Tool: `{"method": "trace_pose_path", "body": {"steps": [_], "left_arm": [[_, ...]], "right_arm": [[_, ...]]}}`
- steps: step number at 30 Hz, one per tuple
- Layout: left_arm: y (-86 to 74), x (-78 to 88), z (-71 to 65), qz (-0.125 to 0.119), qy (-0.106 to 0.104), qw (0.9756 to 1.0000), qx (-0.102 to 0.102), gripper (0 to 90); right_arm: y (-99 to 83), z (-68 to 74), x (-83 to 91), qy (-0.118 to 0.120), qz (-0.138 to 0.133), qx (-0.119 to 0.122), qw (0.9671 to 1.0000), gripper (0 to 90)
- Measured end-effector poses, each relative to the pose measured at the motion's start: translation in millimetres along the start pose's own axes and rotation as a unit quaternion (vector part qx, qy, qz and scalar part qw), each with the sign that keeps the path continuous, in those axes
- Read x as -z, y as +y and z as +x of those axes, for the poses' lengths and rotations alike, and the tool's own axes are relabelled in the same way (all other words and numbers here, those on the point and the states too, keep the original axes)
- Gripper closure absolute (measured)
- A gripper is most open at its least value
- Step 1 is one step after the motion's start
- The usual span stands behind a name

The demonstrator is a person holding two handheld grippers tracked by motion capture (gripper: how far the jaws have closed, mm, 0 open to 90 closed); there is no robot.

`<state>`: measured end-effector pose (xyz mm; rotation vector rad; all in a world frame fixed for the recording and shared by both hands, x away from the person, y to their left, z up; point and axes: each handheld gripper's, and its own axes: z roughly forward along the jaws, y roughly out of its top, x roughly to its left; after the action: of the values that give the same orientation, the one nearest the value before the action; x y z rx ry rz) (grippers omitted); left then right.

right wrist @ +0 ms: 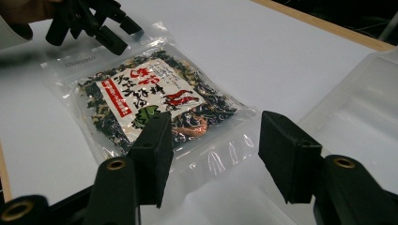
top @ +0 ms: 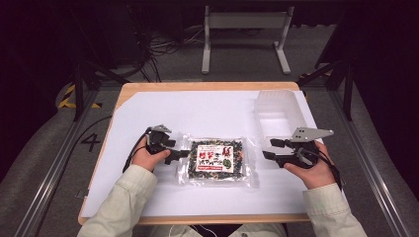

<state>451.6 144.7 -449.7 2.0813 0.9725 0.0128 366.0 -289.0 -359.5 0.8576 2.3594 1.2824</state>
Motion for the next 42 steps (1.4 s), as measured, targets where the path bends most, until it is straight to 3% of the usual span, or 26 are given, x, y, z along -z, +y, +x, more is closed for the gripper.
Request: {"method": "trace_pose_path", "body": {"steps": [1, 4, 11, 15, 18, 20, 23, 24, 26, 28, 30, 32, 36, 39, 42], "left_arm": [[-0.7, -0.9, -0.5, -0.004, 0.002, 0.9999, -0.010, 20.3], [-1.0, -0.9, -1.2, -0.005, -0.007, 0.9999, -0.014, 25.6], [-0.8, -3.0, -4.2, 0.002, -0.026, 0.9994, -0.024, 25.6], [-1.0, -4.8, -7.8, 0.007, -0.016, 0.9992, -0.036, 25.3], [-2.4, -9.0, -17.1, 0.013, 0.006, 0.9976, -0.068, 19.9], [-3.2, -10.1, -18.6, 0.011, 0.005, 0.9976, -0.068, 15.4], [-3.3, -9.9, -17.8, 0.010, 0.005, 0.9975, -0.070, 16.8], [-3.1, -8.9, -17.1, 0.008, 0.008, 0.9976, -0.068, 16.8], [-3.5, -6.8, -14.9, 0.002, 0.002, 0.9983, -0.059, 25.8], [-4.4, -6.1, -13.2, -0.006, -0.008, 0.9990, -0.043, 32.8], [-4.0, -5.4, -11.9, -0.001, -0.029, 0.9993, -0.025, 45.4], [-4.1, -5.4, -11.6, 0.000, -0.037, 0.9993, -0.012, 50.0], [-4.0, -4.0, -9.1, 0.002, -0.040, 0.9990, 0.021, 60.1], [-3.9, 0.3, -5.3, 0.000, -0.042, 0.9981, 0.046, 72.6], [-3.4, 3.5, -6.3, -0.005, -0.034, 0.9983, 0.047, 79.9]], "right_arm": [[0.0, 0.3, -0.6, 0.002, -0.002, 0.001, 1.0000, 45.0], [-0.2, 0.9, -2.0, 0.003, -0.008, 0.003, 1.0000, 45.2], [-1.8, 0.9, -5.7, 0.019, -0.007, -0.005, 0.9998, 43.4], [-2.3, 3.3, -9.4, 0.034, -0.001, -0.007, 0.9994, 43.0], [-1.6, 5.2, -11.7, 0.037, 0.001, 0.001, 0.9993, 42.5], [-1.1, 5.7, -12.7, 0.037, 0.000, 0.004, 0.9993, 41.9], [-0.6, 6.2, -13.7, 0.038, 0.001, 0.006, 0.9993, 41.4], [-0.3, 6.7, -14.2, 0.037, 0.001, 0.009, 0.9993, 41.2], [0.2, 7.4, -14.7, 0.038, 0.000, 0.011, 0.9992, 41.0], [0.6, 7.7, -14.8, 0.037, -0.001, 0.014, 0.9992, 40.9], [0.7, 7.7, -14.7, 0.037, -0.002, 0.016, 0.9992, 40.7], [0.6, 7.6, -14.5, 0.037, -0.003, 0.015, 0.9992, 40.5], [0.2, 7.1, -13.5, 0.037, -0.004, 0.014, 0.9992, 40.2], [-0.2, 7.0, -13.1, 0.037, -0.004, 0.014, 0.9992, 40.1], [-0.6, 6.6, -12.8, 0.036, -0.003, 0.013, 0.9993, 40.0]]}}
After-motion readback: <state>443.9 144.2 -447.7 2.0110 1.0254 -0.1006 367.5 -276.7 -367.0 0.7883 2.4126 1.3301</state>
